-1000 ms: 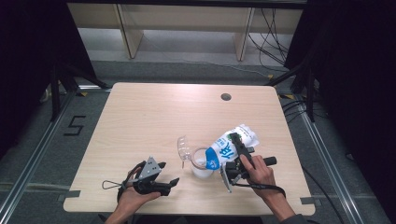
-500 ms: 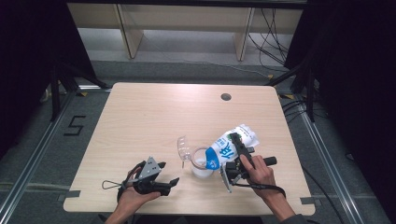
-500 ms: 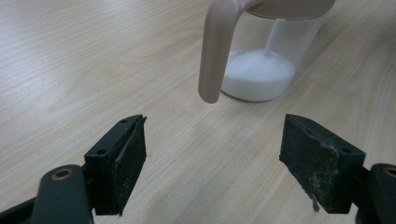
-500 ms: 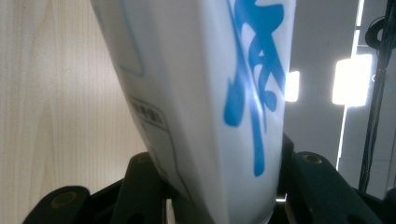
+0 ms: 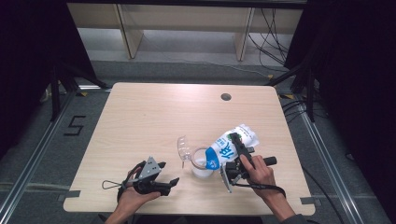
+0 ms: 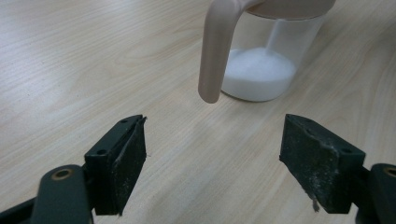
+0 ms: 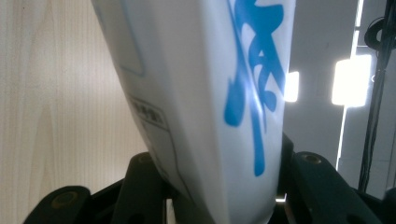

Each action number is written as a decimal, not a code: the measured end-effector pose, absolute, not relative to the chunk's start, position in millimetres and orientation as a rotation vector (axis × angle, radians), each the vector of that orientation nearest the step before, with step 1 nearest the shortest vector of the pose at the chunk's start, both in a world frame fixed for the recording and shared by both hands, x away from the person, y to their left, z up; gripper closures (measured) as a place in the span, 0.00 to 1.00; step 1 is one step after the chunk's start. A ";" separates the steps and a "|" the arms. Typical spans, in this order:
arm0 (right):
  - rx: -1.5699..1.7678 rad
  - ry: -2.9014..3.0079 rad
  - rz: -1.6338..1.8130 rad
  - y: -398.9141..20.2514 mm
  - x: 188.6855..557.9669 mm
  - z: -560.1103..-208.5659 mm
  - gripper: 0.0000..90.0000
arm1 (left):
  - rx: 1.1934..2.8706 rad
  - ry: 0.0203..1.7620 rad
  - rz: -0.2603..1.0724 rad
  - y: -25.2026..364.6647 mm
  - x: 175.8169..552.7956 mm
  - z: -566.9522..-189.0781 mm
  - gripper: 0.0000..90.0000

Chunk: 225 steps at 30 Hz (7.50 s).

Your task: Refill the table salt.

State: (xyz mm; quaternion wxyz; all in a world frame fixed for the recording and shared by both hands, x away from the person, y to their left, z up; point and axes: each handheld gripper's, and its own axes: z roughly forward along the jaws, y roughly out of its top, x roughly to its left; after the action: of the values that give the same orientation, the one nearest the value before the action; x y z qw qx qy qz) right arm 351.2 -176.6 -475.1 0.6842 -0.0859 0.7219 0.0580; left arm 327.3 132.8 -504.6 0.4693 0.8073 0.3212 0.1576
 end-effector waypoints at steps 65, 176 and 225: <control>-0.223 1.606 0.096 -177.0 349.8 -473.8 0.74 | 1.980 0.789 0.389 132.9 327.1 -504.2 0.25; -0.232 1.607 0.115 -176.4 349.8 -474.7 0.79 | 1.970 0.795 0.380 132.0 327.1 -505.2 0.25; -0.246 1.600 0.119 -177.1 350.4 -473.4 0.80 | 1.973 0.787 0.385 132.1 327.4 -505.0 0.25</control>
State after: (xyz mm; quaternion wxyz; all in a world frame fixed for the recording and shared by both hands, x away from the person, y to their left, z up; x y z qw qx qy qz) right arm 350.4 -177.1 -473.4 0.6882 -0.1101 0.7151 0.0530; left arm 327.4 132.1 -505.0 0.4719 0.8058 0.3214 0.1570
